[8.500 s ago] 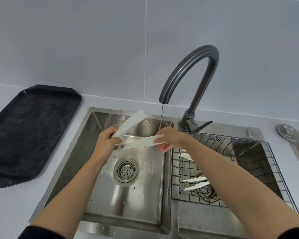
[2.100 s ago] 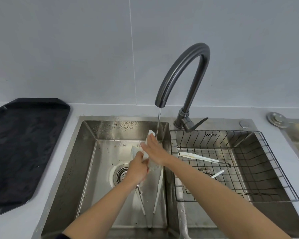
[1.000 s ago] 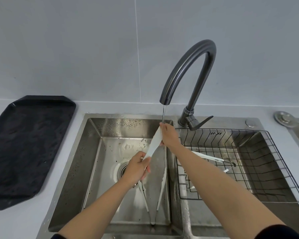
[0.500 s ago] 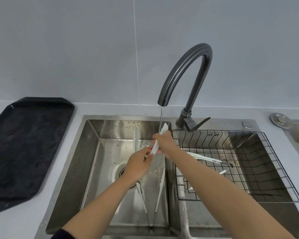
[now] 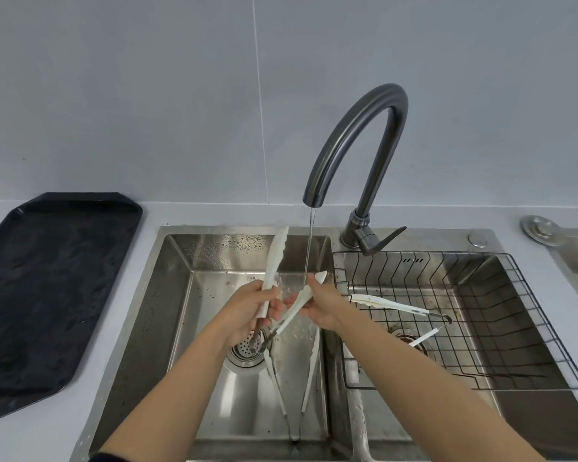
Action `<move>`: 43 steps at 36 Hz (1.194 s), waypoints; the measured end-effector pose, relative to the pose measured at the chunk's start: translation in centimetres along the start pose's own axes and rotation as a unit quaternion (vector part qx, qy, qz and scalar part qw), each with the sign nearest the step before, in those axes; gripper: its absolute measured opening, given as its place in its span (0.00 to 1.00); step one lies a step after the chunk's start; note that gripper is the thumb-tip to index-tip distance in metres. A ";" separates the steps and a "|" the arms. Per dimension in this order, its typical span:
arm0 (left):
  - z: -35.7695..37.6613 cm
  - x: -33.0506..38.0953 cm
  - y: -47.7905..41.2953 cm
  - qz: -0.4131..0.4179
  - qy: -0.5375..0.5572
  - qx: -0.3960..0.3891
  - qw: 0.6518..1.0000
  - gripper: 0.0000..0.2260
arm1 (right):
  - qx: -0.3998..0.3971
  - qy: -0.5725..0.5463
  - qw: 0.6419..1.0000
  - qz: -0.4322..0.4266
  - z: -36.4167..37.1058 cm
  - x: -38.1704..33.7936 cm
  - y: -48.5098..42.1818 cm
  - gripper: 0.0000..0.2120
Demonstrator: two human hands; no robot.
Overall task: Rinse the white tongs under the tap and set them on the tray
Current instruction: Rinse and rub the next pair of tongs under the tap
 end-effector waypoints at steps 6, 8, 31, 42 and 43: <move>1.2 0.3 -0.2 -0.012 -0.110 -0.008 0.994 0.04 | 0.050 0.256 0.965 -0.012 -2.1 0.3 0.2 0.24; 1.5 0.4 -0.4 -0.014 -0.161 -0.003 0.987 0.05 | 0.067 0.347 0.934 -0.051 -2.4 -0.6 0.7 0.18; 4.6 0.0 -4.0 -0.014 -0.278 0.033 0.960 0.16 | -0.089 0.544 0.813 -0.185 1.3 -2.4 4.6 0.24; 3.4 -1.8 -3.8 -0.018 -0.293 0.028 0.956 0.11 | -0.083 0.623 0.764 -0.148 1.6 -2.0 0.3 0.27; 3.4 -1.8 -3.5 -0.014 -0.290 0.025 0.957 0.11 | -0.079 0.624 0.764 -0.145 1.6 -2.1 0.0 0.28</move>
Point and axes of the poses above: each hand's wrist, its own y-axis away from the middle knuckle, its own z-axis out of the palm, x = y × z, the point moved 6 cm from there along -y, towards the middle knuckle, and after that the axes turned 2 degrees about -z, right-handed, at the moved point
